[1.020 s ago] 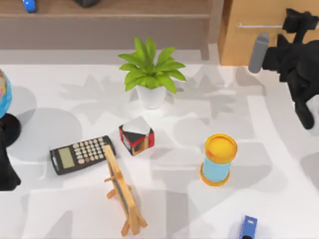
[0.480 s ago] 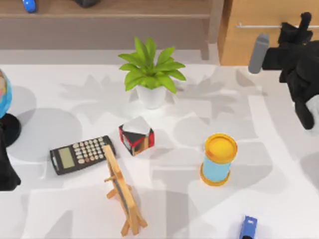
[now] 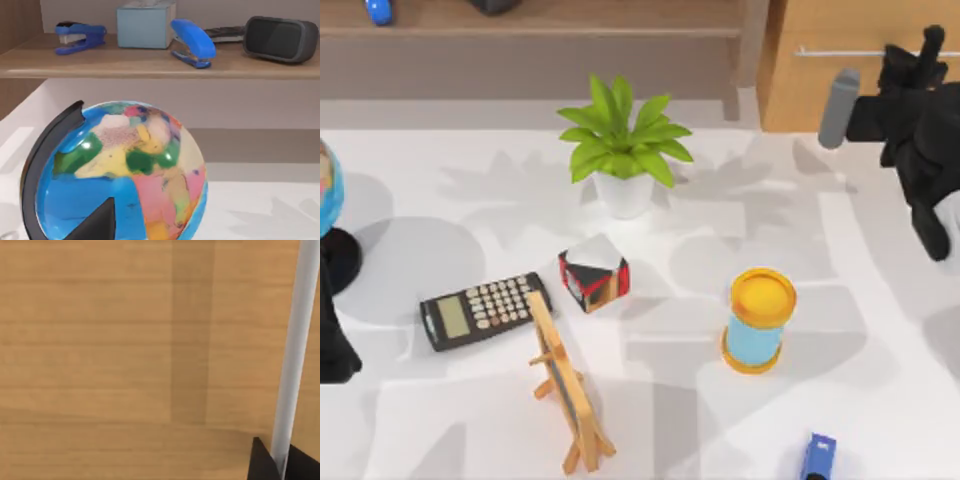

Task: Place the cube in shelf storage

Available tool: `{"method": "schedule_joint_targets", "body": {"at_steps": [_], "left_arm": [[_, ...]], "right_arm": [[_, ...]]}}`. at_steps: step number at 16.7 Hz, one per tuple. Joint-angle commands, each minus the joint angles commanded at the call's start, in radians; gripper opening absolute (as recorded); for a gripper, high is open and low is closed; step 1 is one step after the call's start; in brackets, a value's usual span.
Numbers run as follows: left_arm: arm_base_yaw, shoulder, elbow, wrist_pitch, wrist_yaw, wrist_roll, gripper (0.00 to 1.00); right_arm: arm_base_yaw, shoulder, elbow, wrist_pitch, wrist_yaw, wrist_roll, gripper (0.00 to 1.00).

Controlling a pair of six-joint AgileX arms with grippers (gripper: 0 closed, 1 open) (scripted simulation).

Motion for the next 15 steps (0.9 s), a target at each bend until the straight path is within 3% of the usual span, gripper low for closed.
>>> {"method": "schedule_joint_targets", "body": {"at_steps": [8, 15], "left_arm": [[0.000, 0.000, 0.000, 0.000, 0.000, 0.000, 1.00], [0.000, 0.000, 0.000, 0.000, 0.000, 0.000, 1.00]], "right_arm": [[0.030, -0.109, -0.256, 0.141, 0.031, 0.000, 0.00], [0.030, -0.124, -0.297, 0.167, 0.037, 0.002, 0.00]]}}
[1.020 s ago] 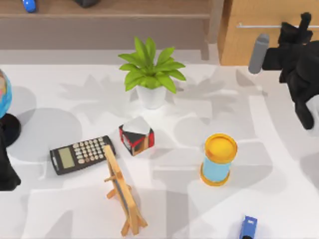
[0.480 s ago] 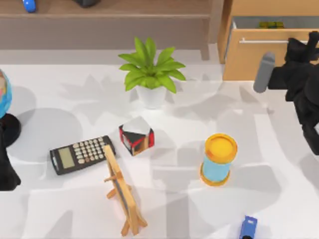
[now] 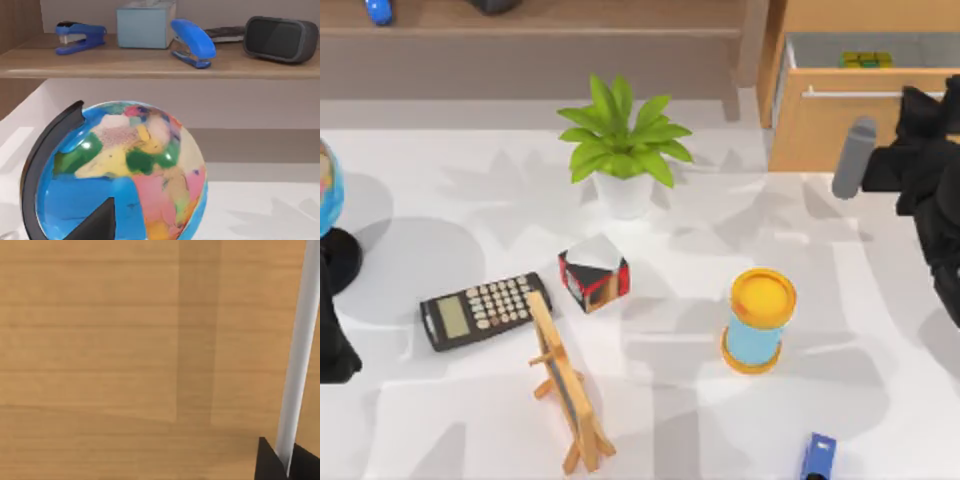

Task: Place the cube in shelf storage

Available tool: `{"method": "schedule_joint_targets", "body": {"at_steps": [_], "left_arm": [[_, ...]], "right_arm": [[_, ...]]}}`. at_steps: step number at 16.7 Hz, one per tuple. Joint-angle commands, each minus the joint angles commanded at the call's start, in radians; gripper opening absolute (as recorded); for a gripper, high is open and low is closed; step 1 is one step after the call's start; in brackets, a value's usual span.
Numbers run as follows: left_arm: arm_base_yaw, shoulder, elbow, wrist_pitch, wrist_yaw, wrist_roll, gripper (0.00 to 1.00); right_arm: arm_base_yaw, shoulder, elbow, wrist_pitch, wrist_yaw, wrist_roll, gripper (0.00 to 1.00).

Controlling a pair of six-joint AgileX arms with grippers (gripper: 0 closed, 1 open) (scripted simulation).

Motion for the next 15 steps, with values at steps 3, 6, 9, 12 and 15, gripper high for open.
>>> {"method": "schedule_joint_targets", "body": {"at_steps": [3, 6, 9, 12, 15], "left_arm": [[0.000, 0.000, 0.000, 0.000, 0.000, 0.000, 1.00], [0.000, 0.000, 0.000, 0.000, 0.000, 0.000, 1.00], [0.000, 0.000, 0.000, 0.000, 0.000, 0.000, 1.00], [0.000, 0.000, 0.000, 0.000, 0.000, 0.000, 1.00], [0.000, 0.000, 0.000, 0.000, 0.000, 0.000, 1.00]], "right_arm": [[0.012, -0.032, -0.090, 0.051, 0.019, 0.001, 0.00], [0.036, -0.075, -0.201, 0.119, 0.036, -0.001, 0.00], [0.047, -0.096, -0.247, 0.151, 0.043, 0.001, 0.00], [0.040, -0.092, -0.243, 0.150, 0.041, 0.000, 0.00], [0.053, -0.103, -0.283, 0.180, 0.053, 0.002, 0.00]]}}
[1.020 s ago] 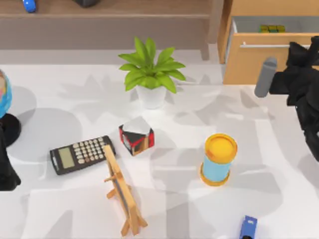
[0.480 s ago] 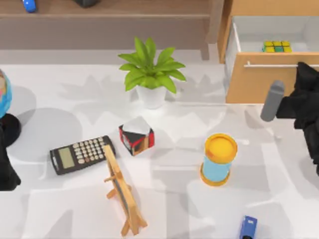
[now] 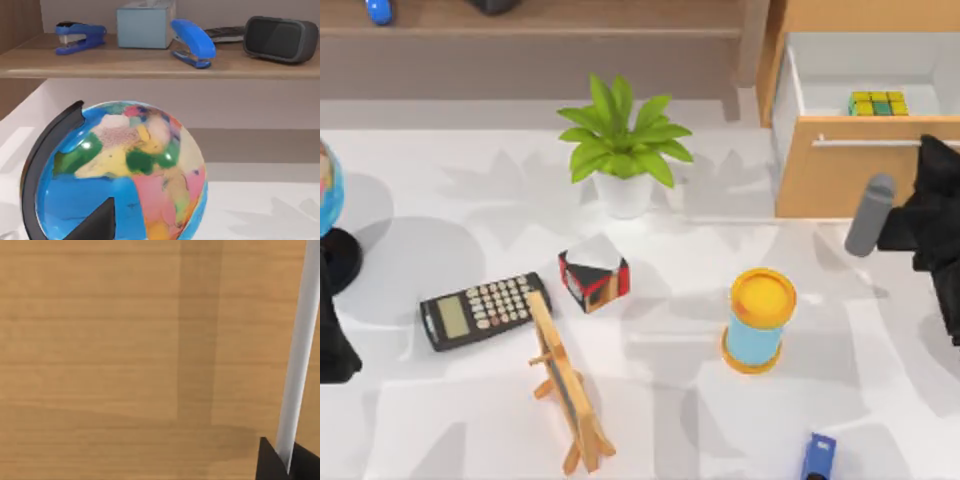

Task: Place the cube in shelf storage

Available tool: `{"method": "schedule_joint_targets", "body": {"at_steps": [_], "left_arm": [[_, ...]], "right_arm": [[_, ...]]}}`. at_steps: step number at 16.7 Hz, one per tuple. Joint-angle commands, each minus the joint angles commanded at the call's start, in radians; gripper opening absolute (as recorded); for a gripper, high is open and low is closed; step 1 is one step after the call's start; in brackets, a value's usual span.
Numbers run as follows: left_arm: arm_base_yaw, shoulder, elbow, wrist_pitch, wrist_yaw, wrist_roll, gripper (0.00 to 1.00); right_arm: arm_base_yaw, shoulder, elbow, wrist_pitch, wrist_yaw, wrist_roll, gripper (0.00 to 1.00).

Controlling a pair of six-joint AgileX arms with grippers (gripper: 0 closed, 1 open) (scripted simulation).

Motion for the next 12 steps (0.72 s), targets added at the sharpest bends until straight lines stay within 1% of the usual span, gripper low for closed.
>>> {"method": "schedule_joint_targets", "body": {"at_steps": [6, 11, 12], "left_arm": [[0.000, 0.000, 0.000, 0.000, 0.000, 0.000, 1.00], [0.000, 0.000, 0.000, 0.000, 0.000, 0.000, 1.00], [0.000, 0.000, 0.000, 0.000, 0.000, 0.000, 1.00]], "right_arm": [[0.055, -0.052, -0.194, 0.137, 0.055, 0.000, 0.00], [0.059, -0.056, -0.207, 0.148, 0.059, 0.000, 0.00], [0.059, -0.056, -0.207, 0.148, 0.059, 0.000, 0.08]]}}
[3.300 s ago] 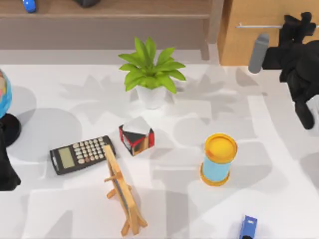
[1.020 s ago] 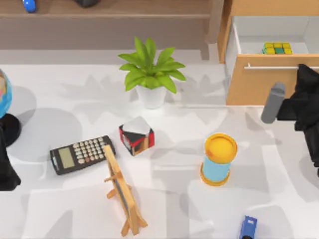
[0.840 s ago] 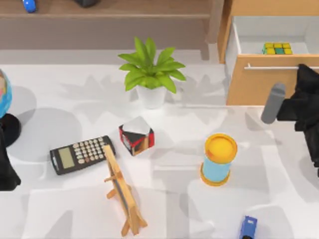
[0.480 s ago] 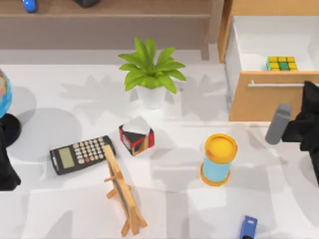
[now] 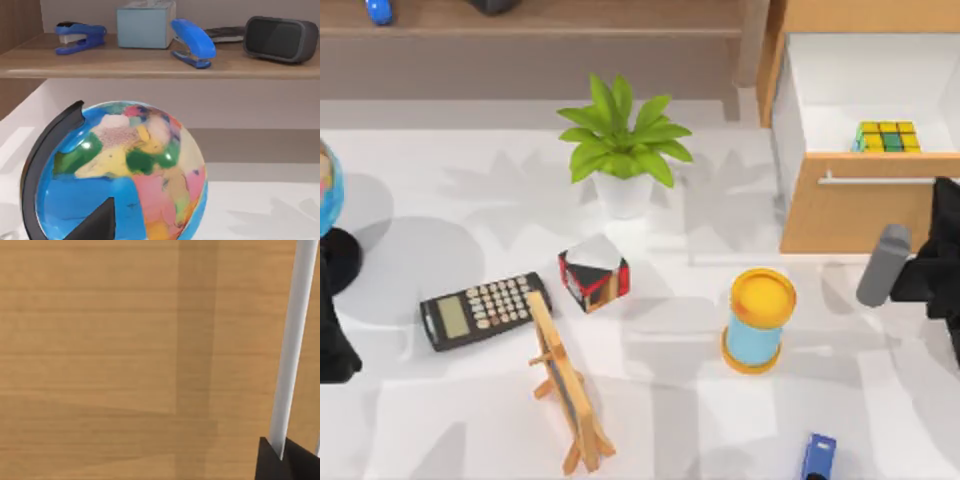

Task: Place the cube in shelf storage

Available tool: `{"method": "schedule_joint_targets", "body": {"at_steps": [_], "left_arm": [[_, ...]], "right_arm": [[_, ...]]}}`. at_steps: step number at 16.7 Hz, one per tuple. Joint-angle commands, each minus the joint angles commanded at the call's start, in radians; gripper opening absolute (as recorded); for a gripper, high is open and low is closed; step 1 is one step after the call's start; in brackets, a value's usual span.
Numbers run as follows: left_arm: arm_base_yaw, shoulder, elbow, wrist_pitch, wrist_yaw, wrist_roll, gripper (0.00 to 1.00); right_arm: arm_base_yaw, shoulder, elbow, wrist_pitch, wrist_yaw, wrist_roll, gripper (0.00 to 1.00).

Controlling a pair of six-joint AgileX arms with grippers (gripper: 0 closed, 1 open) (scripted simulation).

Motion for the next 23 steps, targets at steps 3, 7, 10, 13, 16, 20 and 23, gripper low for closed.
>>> {"method": "schedule_joint_targets", "body": {"at_steps": [3, 7, 10, 13, 16, 20, 23], "left_arm": [[0.000, 0.000, 0.000, 0.000, 0.000, 0.000, 1.00], [0.000, 0.000, 0.000, 0.000, 0.000, 0.000, 1.00], [0.000, 0.000, 0.000, 0.000, 0.000, 0.000, 1.00], [0.000, 0.000, 0.000, 0.000, 0.000, 0.000, 1.00], [0.000, 0.000, 0.000, 0.000, 0.000, 0.000, 1.00], [0.000, 0.000, 0.000, 0.000, 0.000, 0.000, 1.00], [0.000, 0.000, 0.000, 0.000, 0.000, 0.000, 1.00]], "right_arm": [[0.000, 0.000, 0.000, 0.000, 0.000, 0.000, 0.30], [0.000, 0.000, 0.000, 0.000, 0.000, 0.000, 0.60], [0.000, 0.000, 0.000, 0.000, 0.000, 0.000, 0.83], [0.000, 0.000, 0.000, 0.000, 0.000, 0.000, 1.00], [0.000, 0.000, 0.000, 0.000, 0.000, 0.000, 1.00], [0.000, 0.000, 0.000, 0.000, 0.000, 0.000, 1.00], [0.006, -0.001, -0.011, 0.013, 0.005, 0.000, 1.00]]}}
